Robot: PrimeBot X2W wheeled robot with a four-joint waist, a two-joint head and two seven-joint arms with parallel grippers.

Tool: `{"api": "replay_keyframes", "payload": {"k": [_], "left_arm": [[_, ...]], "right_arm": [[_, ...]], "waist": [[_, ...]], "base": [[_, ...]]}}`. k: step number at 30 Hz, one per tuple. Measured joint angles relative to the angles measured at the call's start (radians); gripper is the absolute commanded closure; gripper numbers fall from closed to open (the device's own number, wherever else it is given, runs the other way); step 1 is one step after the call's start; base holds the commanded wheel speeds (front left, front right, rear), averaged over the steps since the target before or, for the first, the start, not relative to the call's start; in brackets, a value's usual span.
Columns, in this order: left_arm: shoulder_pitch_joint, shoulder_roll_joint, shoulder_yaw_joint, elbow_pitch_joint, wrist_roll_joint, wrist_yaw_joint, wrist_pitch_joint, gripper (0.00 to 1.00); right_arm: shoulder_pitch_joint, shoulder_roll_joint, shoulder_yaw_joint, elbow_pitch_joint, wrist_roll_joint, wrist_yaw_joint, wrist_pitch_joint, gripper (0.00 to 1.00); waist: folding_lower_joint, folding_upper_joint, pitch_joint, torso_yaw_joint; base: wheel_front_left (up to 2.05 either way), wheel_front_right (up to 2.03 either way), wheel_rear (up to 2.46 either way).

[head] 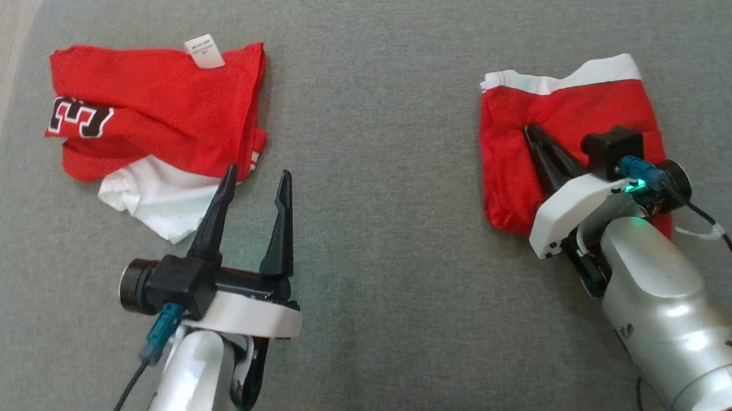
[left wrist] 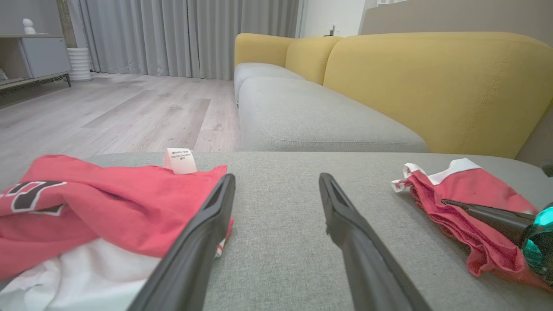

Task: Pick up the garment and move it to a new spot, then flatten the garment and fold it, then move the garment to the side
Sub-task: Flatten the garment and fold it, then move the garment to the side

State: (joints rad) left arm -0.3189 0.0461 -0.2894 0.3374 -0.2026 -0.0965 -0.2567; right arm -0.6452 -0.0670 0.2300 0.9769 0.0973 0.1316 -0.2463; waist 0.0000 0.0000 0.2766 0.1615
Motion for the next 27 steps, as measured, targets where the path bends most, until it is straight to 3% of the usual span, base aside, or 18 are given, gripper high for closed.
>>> {"api": "replay_keyframes", "payload": {"k": [5,11,12,13,18,27], "left_arm": [[0.015,0.000,0.011,0.000,0.002,0.001,0.000,0.00],[0.064,0.001,0.041,0.001,0.011,0.001,0.000,0.00],[0.069,0.001,0.047,0.001,0.013,0.003,0.000,0.00],[0.074,0.001,0.057,0.000,0.016,0.006,0.000,0.00],[0.114,0.001,0.072,-0.002,0.019,0.009,0.000,0.00],[0.160,0.001,0.101,-0.002,0.029,0.017,0.000,0.00]], "right_arm": [[0.012,0.001,-0.040,-0.041,0.019,0.000,-0.002,1.00],[0.145,0.002,-0.161,-0.339,0.035,0.000,-0.005,0.98],[0.175,0.002,-0.175,-0.380,0.034,0.000,-0.005,0.34],[0.207,0.002,-0.188,-0.419,0.034,0.000,-0.005,0.00],[0.359,0.006,-0.223,-0.549,0.035,0.000,-0.005,0.00],[0.473,0.017,-0.227,-0.597,0.047,0.000,-0.005,0.00]], "waist": [[0.0000,0.0000,-0.028,-0.026],[0.0000,0.0000,-0.084,-0.076],[-0.0001,0.0000,-0.092,-0.083],[0.0000,0.0000,-0.101,-0.090],[-0.0001,0.0000,-0.139,-0.122],[-0.0001,0.0000,-0.157,-0.149]], "base": [[0.00,0.00,0.00],[0.00,0.00,0.00],[0.00,0.00,0.00],[0.00,0.00,0.00],[0.00,0.00,0.00],[0.00,0.00,0.00]]}}
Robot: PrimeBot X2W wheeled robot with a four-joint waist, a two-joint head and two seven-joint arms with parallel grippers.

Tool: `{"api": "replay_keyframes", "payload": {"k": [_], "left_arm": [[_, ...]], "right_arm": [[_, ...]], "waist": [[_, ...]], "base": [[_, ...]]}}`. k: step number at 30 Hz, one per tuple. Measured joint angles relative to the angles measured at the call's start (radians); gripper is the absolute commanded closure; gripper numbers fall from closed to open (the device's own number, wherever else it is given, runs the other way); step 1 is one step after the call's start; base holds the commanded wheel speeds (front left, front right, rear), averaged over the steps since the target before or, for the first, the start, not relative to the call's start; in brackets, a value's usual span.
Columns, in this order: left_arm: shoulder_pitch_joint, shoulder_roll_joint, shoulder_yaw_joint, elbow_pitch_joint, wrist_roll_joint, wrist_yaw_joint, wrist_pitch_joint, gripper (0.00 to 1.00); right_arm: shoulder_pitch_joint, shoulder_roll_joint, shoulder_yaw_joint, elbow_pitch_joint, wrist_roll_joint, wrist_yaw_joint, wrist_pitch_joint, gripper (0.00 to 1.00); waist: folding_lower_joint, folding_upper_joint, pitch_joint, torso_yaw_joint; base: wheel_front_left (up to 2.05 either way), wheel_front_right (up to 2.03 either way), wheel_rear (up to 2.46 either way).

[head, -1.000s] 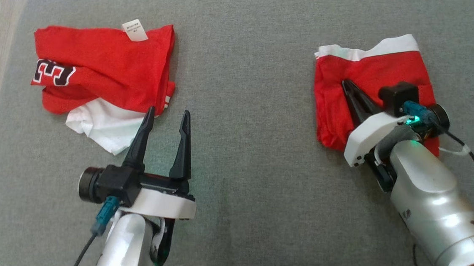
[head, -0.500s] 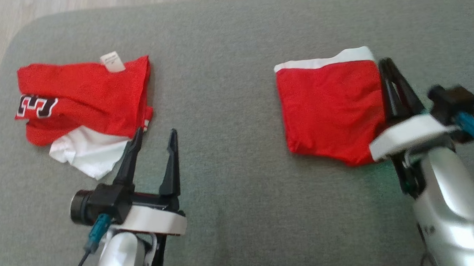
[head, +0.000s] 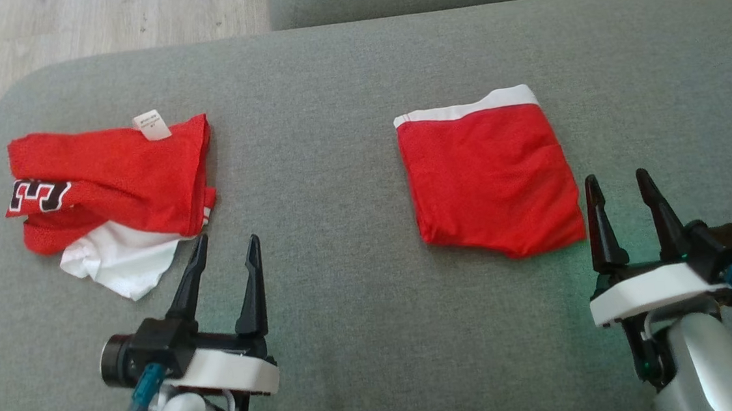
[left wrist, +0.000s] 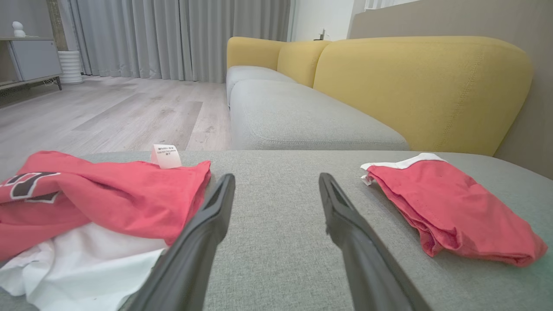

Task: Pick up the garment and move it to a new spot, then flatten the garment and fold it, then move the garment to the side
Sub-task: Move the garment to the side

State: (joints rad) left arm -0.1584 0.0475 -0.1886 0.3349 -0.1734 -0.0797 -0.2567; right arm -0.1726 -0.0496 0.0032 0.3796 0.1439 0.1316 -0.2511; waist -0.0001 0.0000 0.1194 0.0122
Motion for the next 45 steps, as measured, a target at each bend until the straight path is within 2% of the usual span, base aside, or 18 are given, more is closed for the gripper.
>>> {"api": "replay_keyframes", "payload": {"k": [6,13,18,22,23,24,25,32,36,39,45], "left_arm": [[-0.004,0.000,-0.002,-0.010,0.001,-0.009,0.000,0.00],[-0.058,0.000,-0.014,-0.012,0.009,-0.018,0.000,0.00],[-0.078,-0.001,-0.035,-0.010,0.007,-0.019,0.000,0.00],[-0.088,-0.001,-0.042,-0.010,-0.003,-0.018,0.000,0.00],[-0.088,-0.001,-0.042,-0.009,-0.003,-0.017,0.000,0.00],[-0.088,-0.001,-0.041,-0.009,-0.003,-0.017,0.000,0.00],[-0.088,-0.001,-0.040,-0.008,-0.003,-0.017,0.000,0.00],[-0.086,-0.001,-0.035,0.002,-0.003,-0.016,0.000,0.00],[-0.081,-0.001,-0.031,0.001,-0.002,-0.016,0.000,0.00],[-0.080,-0.001,-0.027,-0.001,-0.002,-0.016,0.000,0.00],[-0.079,-0.001,-0.011,-0.018,0.008,-0.016,0.000,0.00]], "right_arm": [[-0.032,0.001,-0.015,0.030,-0.012,0.000,0.007,0.00],[-0.241,0.000,-0.057,0.214,0.012,0.000,0.139,0.00],[-0.337,0.000,-0.066,0.390,0.034,0.000,0.237,0.00],[-0.409,-0.016,-0.072,0.471,0.013,0.000,0.262,0.00],[-0.429,-0.021,-0.069,0.488,0.013,0.000,0.262,0.38],[-0.444,-0.024,-0.061,0.501,0.012,0.000,0.263,0.84],[-0.453,-0.024,-0.049,0.511,0.007,0.000,0.260,1.00],[-0.450,-0.016,-0.011,0.537,-0.101,0.000,0.206,1.00],[-0.445,-0.030,0.012,0.509,-0.164,0.000,0.207,1.00],[-0.438,-0.078,0.043,0.467,-0.185,0.000,0.228,1.00],[-0.410,-0.239,0.068,0.383,-0.207,0.000,0.308,1.00]], "waist": [[0.0001,0.0000,0.030,0.012],[0.0003,0.0000,0.101,0.053],[0.0003,0.0000,0.141,0.092],[0.0001,0.0000,0.161,0.117],[0.0002,0.0000,0.164,0.121],[0.0002,0.0000,0.165,0.123],[0.0002,0.0000,0.165,0.122],[0.0002,0.0000,0.130,0.089],[0.0001,0.0000,0.104,0.062],[0.0001,0.0000,0.091,0.040],[0.0001,0.0000,0.109,0.020]], "base": [[0.00,0.00,0.00],[0.00,0.00,0.00],[0.00,0.00,0.00],[0.00,0.00,0.00],[0.00,0.00,0.00],[0.00,0.00,0.00],[0.00,0.00,0.00],[0.00,0.00,0.00],[0.00,0.00,0.00],[0.00,0.00,0.00],[0.00,0.00,0.00]]}}
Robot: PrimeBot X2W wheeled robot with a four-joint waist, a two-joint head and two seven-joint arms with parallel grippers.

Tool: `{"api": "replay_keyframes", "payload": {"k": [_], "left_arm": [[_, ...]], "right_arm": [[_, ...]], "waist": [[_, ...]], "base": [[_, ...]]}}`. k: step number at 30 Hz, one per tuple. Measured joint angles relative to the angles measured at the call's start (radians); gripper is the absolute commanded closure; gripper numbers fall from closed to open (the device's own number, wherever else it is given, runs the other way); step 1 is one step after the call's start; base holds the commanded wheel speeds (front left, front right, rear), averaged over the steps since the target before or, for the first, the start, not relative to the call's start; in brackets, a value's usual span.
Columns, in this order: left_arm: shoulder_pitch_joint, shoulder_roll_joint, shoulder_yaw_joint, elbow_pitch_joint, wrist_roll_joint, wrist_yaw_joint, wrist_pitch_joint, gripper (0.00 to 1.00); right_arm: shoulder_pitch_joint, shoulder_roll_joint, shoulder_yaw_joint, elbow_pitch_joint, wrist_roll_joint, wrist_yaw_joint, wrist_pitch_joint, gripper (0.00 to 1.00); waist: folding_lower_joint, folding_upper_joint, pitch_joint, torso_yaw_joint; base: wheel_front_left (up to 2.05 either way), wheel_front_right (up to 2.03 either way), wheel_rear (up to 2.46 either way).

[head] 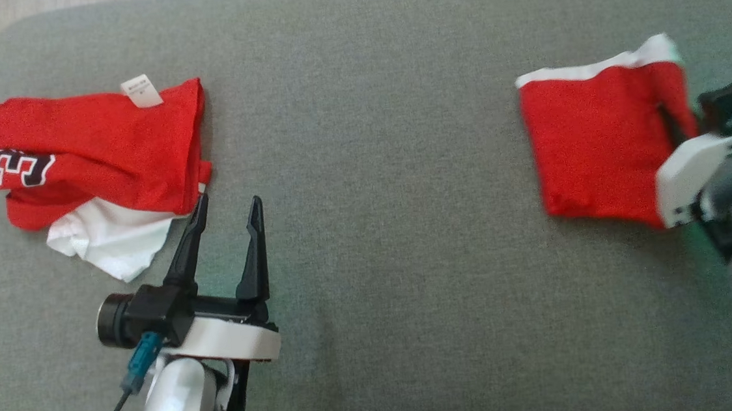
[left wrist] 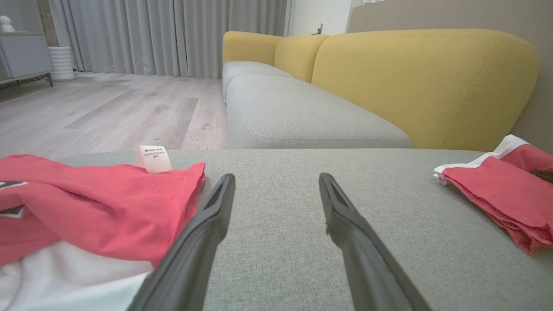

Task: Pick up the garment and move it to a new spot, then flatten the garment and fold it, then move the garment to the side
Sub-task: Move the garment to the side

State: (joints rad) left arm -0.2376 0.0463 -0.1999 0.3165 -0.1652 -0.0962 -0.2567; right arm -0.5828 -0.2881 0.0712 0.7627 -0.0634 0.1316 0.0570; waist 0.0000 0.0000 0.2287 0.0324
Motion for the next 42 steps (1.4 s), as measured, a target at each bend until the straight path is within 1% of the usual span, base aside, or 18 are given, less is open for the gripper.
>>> {"api": "replay_keyframes", "payload": {"k": [2,5,6,11,14,18,20,25,26,27,30,34,40,42], "left_arm": [[0.000,0.000,0.001,-0.002,0.000,-0.001,0.000,0.00],[-0.002,0.000,0.003,-0.008,0.003,-0.002,0.000,0.00],[-0.002,0.000,0.003,-0.008,0.003,-0.002,0.000,0.00],[-0.014,0.000,0.006,-0.013,0.008,-0.010,0.000,0.00],[-0.036,0.000,0.007,-0.013,0.008,-0.015,0.000,0.00],[-0.051,0.000,0.008,-0.013,0.011,-0.019,0.000,0.00],[-0.051,0.000,0.008,-0.012,0.011,-0.019,0.000,0.00],[-0.052,0.000,0.010,-0.009,0.016,-0.020,0.000,0.00],[-0.053,0.000,0.010,-0.007,0.016,-0.020,0.000,0.00],[-0.053,0.000,0.010,-0.006,0.016,-0.020,0.000,0.00],[-0.054,0.000,0.010,-0.003,0.016,-0.026,0.000,0.00],[-0.054,0.000,0.013,0.004,0.016,-0.027,0.000,0.00],[-0.049,0.000,0.029,0.005,0.016,-0.027,0.000,0.00],[-0.041,0.000,0.036,0.004,0.016,-0.027,0.000,0.00]], "right_arm": [[-0.001,-0.048,0.013,-0.025,-0.007,0.000,0.021,1.00],[-0.003,-0.124,0.005,-0.039,-0.017,0.000,0.060,1.00],[-0.003,-0.124,0.005,-0.039,-0.017,0.000,0.060,1.00],[-0.025,-0.224,-0.033,-0.038,-0.032,0.000,0.094,1.00],[-0.063,-0.267,-0.065,-0.036,-0.049,0.000,0.101,1.00],[-0.083,-0.294,-0.103,-0.022,-0.060,0.000,0.100,1.00],[-0.082,-0.293,-0.104,-0.011,-0.038,0.000,0.091,1.00],[-0.083,-0.292,-0.101,-0.007,-0.043,0.000,0.082,1.00],[-0.083,-0.290,-0.105,-0.007,-0.044,0.000,0.074,0.66],[-0.083,-0.286,-0.113,-0.004,-0.044,0.000,0.072,0.00],[-0.083,-0.272,-0.128,-0.010,-0.052,0.000,0.059,0.00],[-0.083,-0.233,-0.135,-0.038,-0.061,0.000,0.032,0.00],[-0.083,-0.146,-0.116,-0.115,-0.029,0.000,-0.052,0.00],[-0.083,-0.106,-0.103,-0.148,-0.009,0.000,-0.084,0.00]], "waist": [[0.0000,0.0000,0.015,-0.002],[0.0000,0.0000,0.042,-0.003],[0.0000,0.0000,0.042,-0.003],[0.0001,0.0000,0.088,0.000],[0.0001,0.0000,0.108,0.005],[0.0001,0.0000,0.121,0.010],[0.0001,0.0000,0.125,0.011],[0.0000,0.0000,0.128,0.008],[0.0001,0.0000,0.127,0.008],[0.0000,0.0000,0.126,0.008],[0.0000,0.0000,0.120,0.007],[0.0000,0.0000,0.102,0.006],[0.0000,0.0000,0.051,0.001],[-0.0001,0.0000,0.028,-0.002]], "base": [[0.00,0.00,0.00],[0.00,0.00,0.00],[0.00,0.00,0.00],[0.00,0.00,0.00],[0.00,0.00,0.00],[0.00,0.00,0.00],[0.00,0.00,0.00],[0.00,0.00,0.00],[0.00,0.00,0.00],[0.00,0.00,0.00],[0.00,0.00,0.00],[0.00,0.00,0.00],[0.00,0.00,0.00],[0.00,0.00,0.00]]}}
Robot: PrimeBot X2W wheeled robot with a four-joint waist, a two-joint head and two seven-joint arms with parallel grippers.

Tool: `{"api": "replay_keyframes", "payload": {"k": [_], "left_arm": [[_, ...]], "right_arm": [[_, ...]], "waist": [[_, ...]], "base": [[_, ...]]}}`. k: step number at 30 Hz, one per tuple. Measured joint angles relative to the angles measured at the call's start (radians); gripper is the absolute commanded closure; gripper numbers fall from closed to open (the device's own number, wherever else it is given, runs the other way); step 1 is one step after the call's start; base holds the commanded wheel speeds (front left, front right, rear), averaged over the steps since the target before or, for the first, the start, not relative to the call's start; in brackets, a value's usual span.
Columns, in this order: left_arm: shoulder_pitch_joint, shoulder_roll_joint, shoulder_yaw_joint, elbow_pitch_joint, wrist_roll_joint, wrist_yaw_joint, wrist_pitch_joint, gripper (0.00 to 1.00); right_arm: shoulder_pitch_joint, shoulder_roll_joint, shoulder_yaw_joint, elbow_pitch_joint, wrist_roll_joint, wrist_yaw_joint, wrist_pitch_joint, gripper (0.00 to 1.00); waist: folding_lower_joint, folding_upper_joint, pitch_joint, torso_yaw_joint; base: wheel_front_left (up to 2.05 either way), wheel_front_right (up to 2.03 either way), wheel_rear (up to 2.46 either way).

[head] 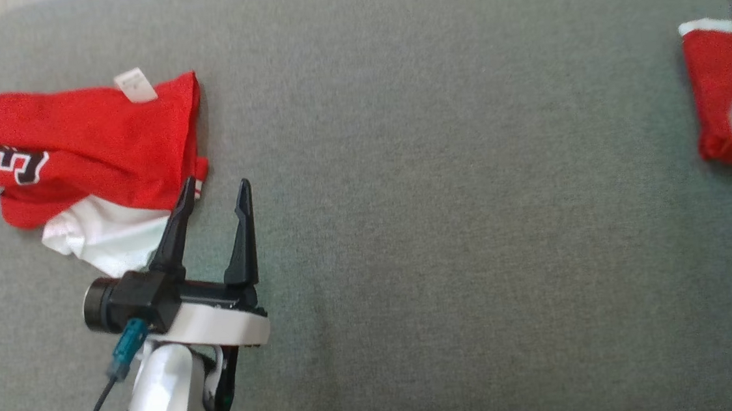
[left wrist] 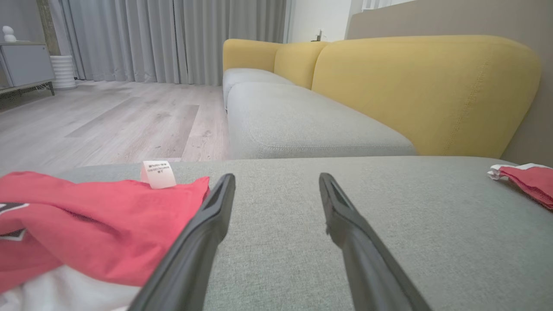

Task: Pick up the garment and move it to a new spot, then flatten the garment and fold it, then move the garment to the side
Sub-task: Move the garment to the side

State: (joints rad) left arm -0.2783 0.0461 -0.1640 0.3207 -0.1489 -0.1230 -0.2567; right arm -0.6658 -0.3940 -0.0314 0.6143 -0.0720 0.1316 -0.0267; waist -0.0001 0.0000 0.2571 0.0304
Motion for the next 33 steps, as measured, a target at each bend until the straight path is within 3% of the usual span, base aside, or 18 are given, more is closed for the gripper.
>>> {"api": "replay_keyframes", "payload": {"k": [6,12,19,24,33], "left_arm": [[0.042,0.000,0.006,-0.006,0.000,0.003,0.000,0.00],[0.097,0.000,0.033,-0.020,0.000,0.014,0.000,0.00],[0.148,0.000,0.034,-0.026,-0.001,0.021,0.000,0.00],[0.175,0.001,0.035,-0.022,-0.002,0.026,0.000,0.00],[0.188,0.001,0.033,-0.019,-0.023,0.041,0.000,0.00]], "right_arm": [[0.026,0.144,0.012,-0.127,0.056,0.000,-0.096,0.00],[0.192,0.318,0.020,-0.254,0.063,0.000,-0.166,0.00],[0.423,0.333,0.021,-0.282,0.179,0.000,-0.209,0.00],[0.522,0.340,0.045,-0.278,0.199,0.000,-0.221,0.00],[0.557,0.346,0.075,-0.326,0.198,0.000,-0.221,0.00]], "waist": [[-0.0001,0.0000,-0.077,-0.010],[-0.0001,0.0000,-0.153,-0.021],[-0.0001,0.0000,-0.196,-0.018],[0.0000,0.0000,-0.206,-0.016],[0.0001,0.0000,-0.209,-0.024]], "base": [[0.00,0.00,0.00],[0.00,0.00,0.00],[0.00,0.00,0.00],[0.00,0.00,0.00],[0.00,0.00,0.00]]}}
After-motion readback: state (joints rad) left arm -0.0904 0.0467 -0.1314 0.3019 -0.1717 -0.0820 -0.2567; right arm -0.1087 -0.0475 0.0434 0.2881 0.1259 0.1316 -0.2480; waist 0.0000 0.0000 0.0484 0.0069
